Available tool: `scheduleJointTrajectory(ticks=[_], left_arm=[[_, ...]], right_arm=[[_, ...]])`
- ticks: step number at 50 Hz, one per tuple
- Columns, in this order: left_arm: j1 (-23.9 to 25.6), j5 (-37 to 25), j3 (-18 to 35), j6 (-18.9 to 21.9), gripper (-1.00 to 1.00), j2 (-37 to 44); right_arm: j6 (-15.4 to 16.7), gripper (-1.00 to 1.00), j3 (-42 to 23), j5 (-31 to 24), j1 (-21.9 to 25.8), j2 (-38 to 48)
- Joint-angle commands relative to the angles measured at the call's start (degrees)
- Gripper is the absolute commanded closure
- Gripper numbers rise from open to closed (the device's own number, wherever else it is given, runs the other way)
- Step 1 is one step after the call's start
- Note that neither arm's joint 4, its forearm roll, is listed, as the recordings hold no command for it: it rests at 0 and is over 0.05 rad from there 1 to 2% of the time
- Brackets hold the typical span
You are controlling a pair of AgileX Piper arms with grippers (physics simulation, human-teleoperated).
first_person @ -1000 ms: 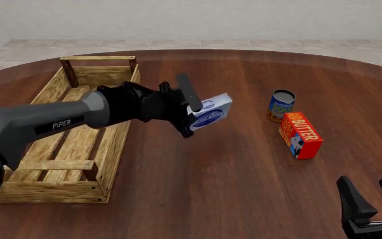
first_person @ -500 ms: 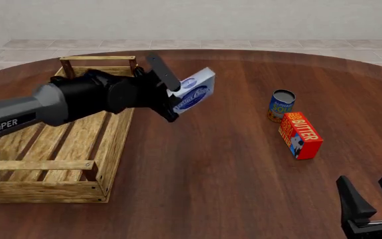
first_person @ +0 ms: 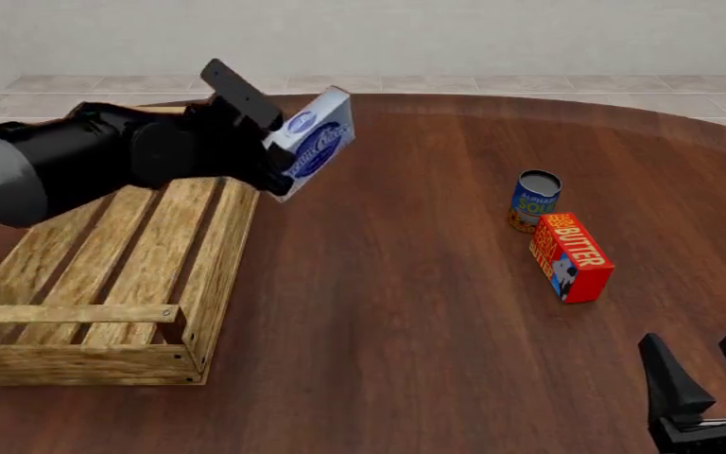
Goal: Pick up the cream cheese and put it in the tray.
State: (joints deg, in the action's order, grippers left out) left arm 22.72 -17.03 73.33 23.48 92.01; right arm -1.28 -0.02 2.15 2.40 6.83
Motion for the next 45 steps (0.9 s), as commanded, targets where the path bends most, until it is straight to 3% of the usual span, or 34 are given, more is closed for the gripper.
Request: scheduleJointTrajectory(ticks=[1,5,10,20,23,37,45], left_arm=[[-4.7,0.2,-1.4,-1.4,1.0,-2.3],[-4.8,0.2,-3.1,-0.3,1.0,-5.0],[-8.1,-1.2,-1.5,-2.7,1.0,-4.6],[-11.3,-0.7,-4.3,-2.5,1.0,-6.6],[-14.4,-0.4,-3.8,-3.0,1.0,-5.4],[-22.6,3.0,-7.7,0.2,1.0,-2.9],[-23.8,5.1,-9.0,0.2,1.0,-1.4]], right_arm=[[0.1,-1.0,0.0,0.4,-0.1,0.4],[0.0,-1.0,0.0,0.5,0.0,0.5],[0.0,-1.0,0.0,0.5,0.0,0.5],[0.0,-1.0,0.0,0.1,0.0,0.1],[0.0,-1.0,0.0,-0.1,0.1,-0.1],[0.1,-1.0,0.0,-0.9,-0.1,-0.9],[0.2,-1.0,0.0,-0.2,-0.1,0.1]])
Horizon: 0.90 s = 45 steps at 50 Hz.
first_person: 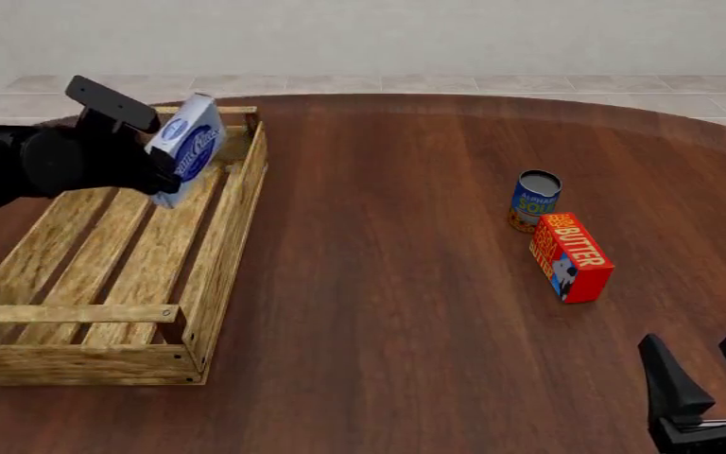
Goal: Pick up the cream cheese and put it in the tray.
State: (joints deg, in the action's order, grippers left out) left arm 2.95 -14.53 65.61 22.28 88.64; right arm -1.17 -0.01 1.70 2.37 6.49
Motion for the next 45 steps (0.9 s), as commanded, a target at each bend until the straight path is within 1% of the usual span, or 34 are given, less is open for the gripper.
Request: scheduleJointTrajectory(ticks=[1,4,6,11,19,27,36,44,45], left_arm=[[-4.5,2.5,-0.9,1.4,1.0,2.5],[-5.2,2.3,-0.4,0.8,1.0,3.3],[-5.7,3.6,-1.7,2.1,1.0,4.3],[-6.3,6.0,-3.2,2.6,1.0,6.0],[-7.5,8.1,-4.7,2.5,1.0,8.3],[-8.6,12.0,-6.1,2.0,1.0,12.7],[-8.7,14.3,-7.2,1.7,1.0,15.1],[-7.5,15.2,-8.5,1.7,1.0,15.4],[-7.6,15.7,-8.0,1.7,1.0,16.6]], right_arm=[[0.2,-1.0,0.0,0.2,-0.1,0.4],[0.2,-1.0,0.0,0.0,-0.2,0.3],[0.2,-1.0,0.0,0.2,-0.2,0.5],[0.2,-1.0,0.0,-0.1,-0.2,0.2],[0.3,-1.0,0.0,0.0,-0.2,0.4],[0.4,-1.0,0.0,0.1,-0.4,0.7],[0.6,-1.0,0.0,0.5,-0.5,1.4],[0.7,-1.0,0.0,0.5,-0.5,1.5],[0.7,-1.0,0.0,0.6,-0.5,1.6]])
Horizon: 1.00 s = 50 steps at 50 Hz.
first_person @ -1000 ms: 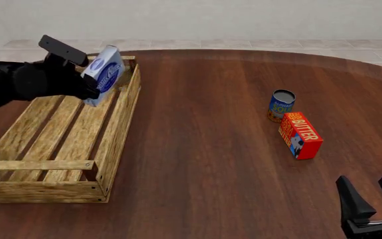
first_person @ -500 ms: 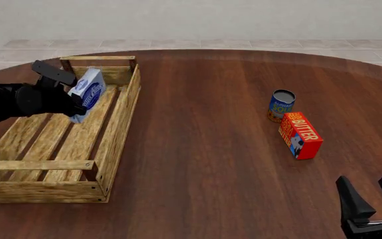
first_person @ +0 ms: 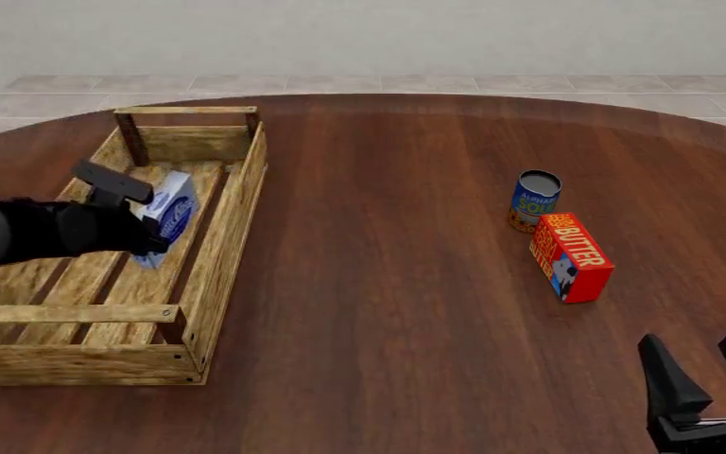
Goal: Pick up the cream cheese and put it in the tray.
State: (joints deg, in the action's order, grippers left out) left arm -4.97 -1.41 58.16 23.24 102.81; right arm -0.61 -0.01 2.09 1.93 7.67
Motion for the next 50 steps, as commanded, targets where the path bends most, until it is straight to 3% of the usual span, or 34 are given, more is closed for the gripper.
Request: scheduleJointTrajectory(ticks=[1,20,27,28,36,37,50], left_arm=[[0.3,2.6,-0.7,0.8,1.0,2.3],[-0.6,3.9,-0.9,1.8,1.0,5.2],[-0.1,5.4,-2.2,2.2,1.0,5.7],[1.8,7.1,-4.3,3.6,1.0,4.5],[0.8,4.5,-2.3,3.3,1.0,4.1],[0.9,4.3,-2.3,3.2,-1.0,3.6],[1.4,2.0,-0.6,3.5,-1.0,0.8]], right_arm=[[0.2,-1.0,0.0,0.4,-0.1,0.6],[0.2,-1.0,0.0,0.7,0.0,1.0],[0.3,-1.0,0.0,0.5,0.0,0.8],[0.2,-1.0,0.0,0.5,0.0,0.9],[0.2,-1.0,0.0,0.7,0.0,1.1],[0.3,-1.0,0.0,0.7,0.0,1.1],[0.2,-1.0,0.0,0.1,0.2,0.5]])
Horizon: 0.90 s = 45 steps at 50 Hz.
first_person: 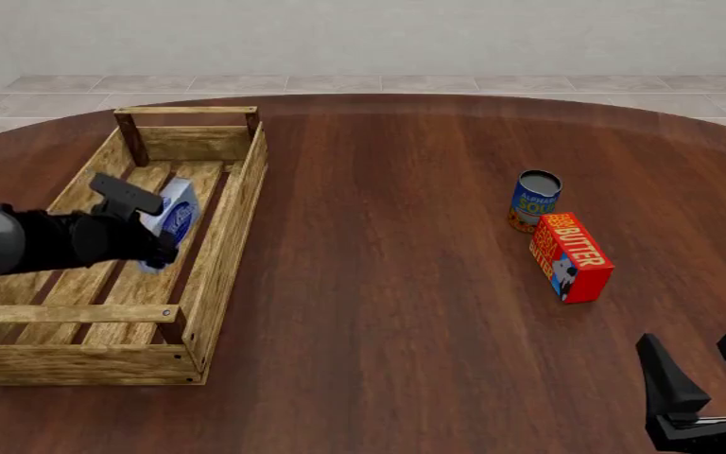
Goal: Pick up the cream cheese and put it in the tray.
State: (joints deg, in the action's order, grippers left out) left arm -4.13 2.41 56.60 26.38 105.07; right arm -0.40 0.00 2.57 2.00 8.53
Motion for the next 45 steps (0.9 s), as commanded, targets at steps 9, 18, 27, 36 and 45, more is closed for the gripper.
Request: scheduleJointTrajectory(ticks=[9,18,27,36,45], left_arm=[[1.1,-3.7,1.9,0.5,-1.0,-4.7],[0.6,-5.6,3.3,1.2,-1.0,-7.0],[0.6,-8.1,4.4,0.8,-1.0,-11.2],[1.0,-9.4,4.5,0.2,-1.0,-14.6],[5.6,-7.6,-0.3,-6.3,-1.0,-26.4]], right_arm=[[-0.1,-1.0,0.0,-1.3,0.4,-1.5],[-0.1,-1.0,0.0,-1.0,0.5,-1.1],[0.0,-1.0,0.0,-1.1,0.7,-1.3],[0.1,-1.0,0.0,-1.3,0.7,-1.6],[-0.1,-1.0,0.0,-1.7,0.6,-2.2]])
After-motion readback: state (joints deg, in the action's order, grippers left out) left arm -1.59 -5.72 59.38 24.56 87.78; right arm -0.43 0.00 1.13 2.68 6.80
